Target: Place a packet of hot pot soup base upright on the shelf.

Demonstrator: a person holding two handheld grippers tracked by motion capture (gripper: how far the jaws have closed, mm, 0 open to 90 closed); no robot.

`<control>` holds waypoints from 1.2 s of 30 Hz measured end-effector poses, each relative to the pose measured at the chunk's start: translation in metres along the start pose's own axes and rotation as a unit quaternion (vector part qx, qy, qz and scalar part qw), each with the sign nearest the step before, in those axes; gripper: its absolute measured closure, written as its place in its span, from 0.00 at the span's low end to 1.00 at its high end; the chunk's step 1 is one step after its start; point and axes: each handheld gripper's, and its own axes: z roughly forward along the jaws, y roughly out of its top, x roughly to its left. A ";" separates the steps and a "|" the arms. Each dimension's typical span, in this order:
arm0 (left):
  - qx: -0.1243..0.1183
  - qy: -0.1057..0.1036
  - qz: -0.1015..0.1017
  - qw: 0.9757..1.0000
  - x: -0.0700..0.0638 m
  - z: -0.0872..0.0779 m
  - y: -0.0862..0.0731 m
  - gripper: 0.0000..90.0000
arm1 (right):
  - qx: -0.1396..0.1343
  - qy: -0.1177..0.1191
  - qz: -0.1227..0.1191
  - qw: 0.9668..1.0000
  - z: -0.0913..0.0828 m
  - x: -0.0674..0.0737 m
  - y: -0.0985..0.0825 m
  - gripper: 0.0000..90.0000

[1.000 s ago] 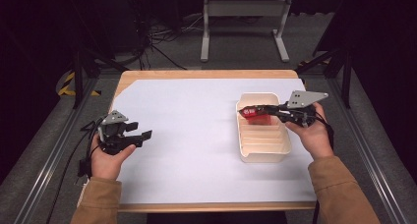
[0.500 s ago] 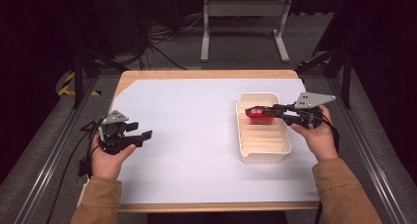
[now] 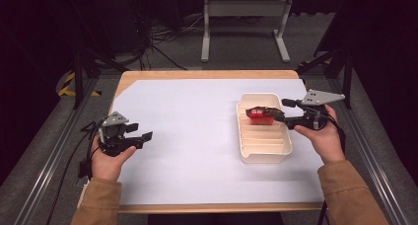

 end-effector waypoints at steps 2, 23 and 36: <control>-0.001 -0.001 0.009 1.000 0.000 -0.002 -0.002 0.38 | -0.003 0.003 -0.002 1.000 -0.006 0.003 0.005 0.36; -0.023 -0.007 0.016 1.000 -0.006 -0.027 -0.023 0.36 | -0.002 -0.042 0.036 0.998 -0.082 0.024 -0.002 0.35; -0.030 -0.003 0.026 0.999 -0.005 -0.025 -0.035 0.36 | 0.009 -0.052 0.056 0.997 -0.086 0.031 -0.041 0.34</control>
